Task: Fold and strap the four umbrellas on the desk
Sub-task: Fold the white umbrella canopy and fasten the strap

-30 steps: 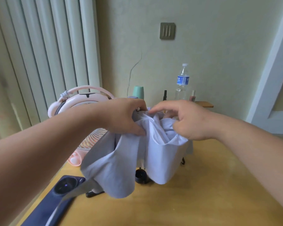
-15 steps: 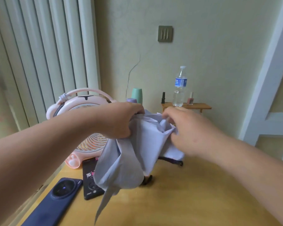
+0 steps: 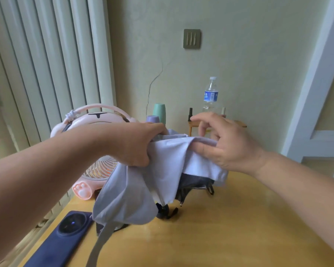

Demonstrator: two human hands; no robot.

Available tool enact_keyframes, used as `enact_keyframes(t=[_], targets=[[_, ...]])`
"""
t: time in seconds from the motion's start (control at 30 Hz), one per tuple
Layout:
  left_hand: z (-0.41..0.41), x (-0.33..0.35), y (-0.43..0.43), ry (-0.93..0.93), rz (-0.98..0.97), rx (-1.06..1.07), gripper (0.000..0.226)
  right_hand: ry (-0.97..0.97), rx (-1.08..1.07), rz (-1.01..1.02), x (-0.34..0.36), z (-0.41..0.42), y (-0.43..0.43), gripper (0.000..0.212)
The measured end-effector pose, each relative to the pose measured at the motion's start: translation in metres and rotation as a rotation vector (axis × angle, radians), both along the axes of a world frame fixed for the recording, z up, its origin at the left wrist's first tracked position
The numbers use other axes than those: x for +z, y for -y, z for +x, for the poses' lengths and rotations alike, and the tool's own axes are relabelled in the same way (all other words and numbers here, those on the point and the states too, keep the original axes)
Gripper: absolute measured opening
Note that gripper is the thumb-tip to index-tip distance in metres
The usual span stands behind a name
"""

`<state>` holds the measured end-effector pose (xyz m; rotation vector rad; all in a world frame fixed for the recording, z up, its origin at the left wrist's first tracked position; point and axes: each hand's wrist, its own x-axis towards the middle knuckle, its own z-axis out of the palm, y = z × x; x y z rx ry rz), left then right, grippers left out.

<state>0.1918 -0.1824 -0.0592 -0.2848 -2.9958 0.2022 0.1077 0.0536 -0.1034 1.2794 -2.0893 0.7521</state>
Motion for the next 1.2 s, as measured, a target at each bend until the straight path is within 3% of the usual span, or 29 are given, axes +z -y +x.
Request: enact_keyframes(t=[0.1,0.2,0.33,0.57,0.63,0.67,0.7,0.77,0.83,0.9,1.0,1.03,1.1,1.17,1.2], targets=[[-0.005,-0.004,0.006,-0.014,0.033,-0.02,0.056,0.164,-0.025,0.136,0.006,0.015,-0.007,0.079],[-0.009,-0.007,0.012,-0.022,0.008,-0.042,0.06,0.198,-0.103,0.414,0.003,0.025,-0.011,0.058],[-0.011,-0.008,0.024,-0.029,-0.112,-0.009,0.068,0.453,-0.036,0.515,-0.003,0.04,-0.028,0.046],[-0.014,-0.006,0.029,-0.006,-0.201,0.045,0.075,0.029,-0.252,0.241,0.019,0.01,-0.069,0.038],[-0.014,-0.006,0.03,-0.007,-0.201,0.04,0.077,0.007,-0.278,0.183,0.017,0.015,-0.074,0.029],[-0.014,-0.005,0.031,0.003,-0.188,0.036,0.076,0.068,-0.276,0.157,0.013,0.022,-0.074,0.042],[-0.014,-0.005,0.031,0.007,-0.174,0.028,0.072,0.131,-0.275,0.149,0.004,0.031,-0.073,0.068],[-0.015,-0.006,0.03,-0.023,-0.155,0.012,0.062,0.087,-0.279,0.18,-0.024,0.058,-0.061,0.115],[-0.014,-0.006,0.026,-0.038,-0.144,0.02,0.056,-0.076,-0.228,0.169,-0.062,0.089,-0.046,0.126],[-0.013,-0.004,0.019,-0.004,-0.138,0.046,0.053,-0.173,-0.182,0.069,-0.097,0.116,-0.031,0.105],[-0.014,0.001,0.013,0.038,-0.117,0.067,0.048,-0.216,-0.168,-0.149,-0.134,0.137,-0.016,0.054],[-0.015,0.002,0.013,0.06,-0.09,0.082,0.05,-0.186,-0.184,-0.199,-0.142,0.141,-0.013,0.048],[-0.016,0.004,0.014,0.13,0.002,0.125,0.063,0.063,-0.267,-0.216,-0.144,0.145,-0.007,0.072],[-0.014,0.007,0.012,0.183,0.097,0.149,0.088,0.631,-0.208,-0.329,-0.138,0.143,0.002,0.102],[-0.013,0.008,0.011,0.192,0.124,0.153,0.099,0.891,-0.087,-0.429,-0.139,0.136,0.005,0.104]])
